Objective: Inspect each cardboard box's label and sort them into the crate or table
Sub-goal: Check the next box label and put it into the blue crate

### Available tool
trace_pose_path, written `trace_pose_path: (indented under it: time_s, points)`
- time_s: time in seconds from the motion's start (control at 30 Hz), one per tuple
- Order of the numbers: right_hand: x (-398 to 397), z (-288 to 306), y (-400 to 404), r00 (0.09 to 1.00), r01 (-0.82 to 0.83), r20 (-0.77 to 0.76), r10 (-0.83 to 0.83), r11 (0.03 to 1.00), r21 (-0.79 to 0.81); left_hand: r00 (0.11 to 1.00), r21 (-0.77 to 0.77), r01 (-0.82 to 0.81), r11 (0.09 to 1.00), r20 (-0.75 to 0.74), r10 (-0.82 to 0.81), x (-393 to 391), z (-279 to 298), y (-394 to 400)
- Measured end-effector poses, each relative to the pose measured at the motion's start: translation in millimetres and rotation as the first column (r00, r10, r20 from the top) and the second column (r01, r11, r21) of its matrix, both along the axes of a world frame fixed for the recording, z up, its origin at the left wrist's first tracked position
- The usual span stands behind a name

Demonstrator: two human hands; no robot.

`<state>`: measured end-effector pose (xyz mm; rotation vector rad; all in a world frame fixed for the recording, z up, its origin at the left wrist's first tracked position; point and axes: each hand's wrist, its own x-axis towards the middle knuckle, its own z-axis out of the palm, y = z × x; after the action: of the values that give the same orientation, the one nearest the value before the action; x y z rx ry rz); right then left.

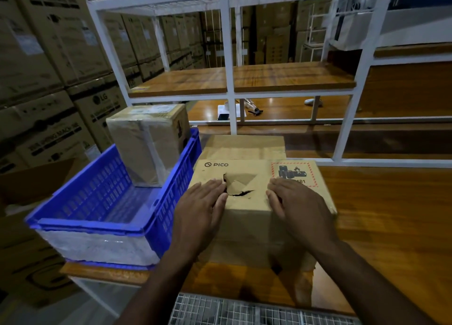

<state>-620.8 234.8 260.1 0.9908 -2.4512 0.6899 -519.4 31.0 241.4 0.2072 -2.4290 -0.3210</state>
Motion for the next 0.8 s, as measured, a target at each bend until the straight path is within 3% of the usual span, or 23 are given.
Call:
trace_pose_path:
  time_s: [0.47,0.63,0.7,0.8]
  points:
    - [0.4,-8.0,0.0,0.998,0.008,-0.057,-0.008,1.0,0.011,0.998,-0.028,-0.014,0.999,-0.062,0.012,-6.6,-3.2,0.3]
    - [-6.2,7.3,0.4,0.999,-0.019,0.029,0.019,1.0,0.006,0.994,0.139,-0.062,0.988,-0.084,0.074,-11.4,10.9,1.7]
    - [-11.4,11.3,4.0,0.996,-0.003,0.093,-0.002,0.999,0.053,0.994,0.271,-0.07,0.96,-0.062,0.09,-12.6,18.0,-3.5]
    - [-31.2,12.0,13.8,0.944,0.233,0.215,-0.249,0.967,0.1,0.98,0.403,-0.198,0.894,0.06,0.191,-14.9,21.9,-24.6]
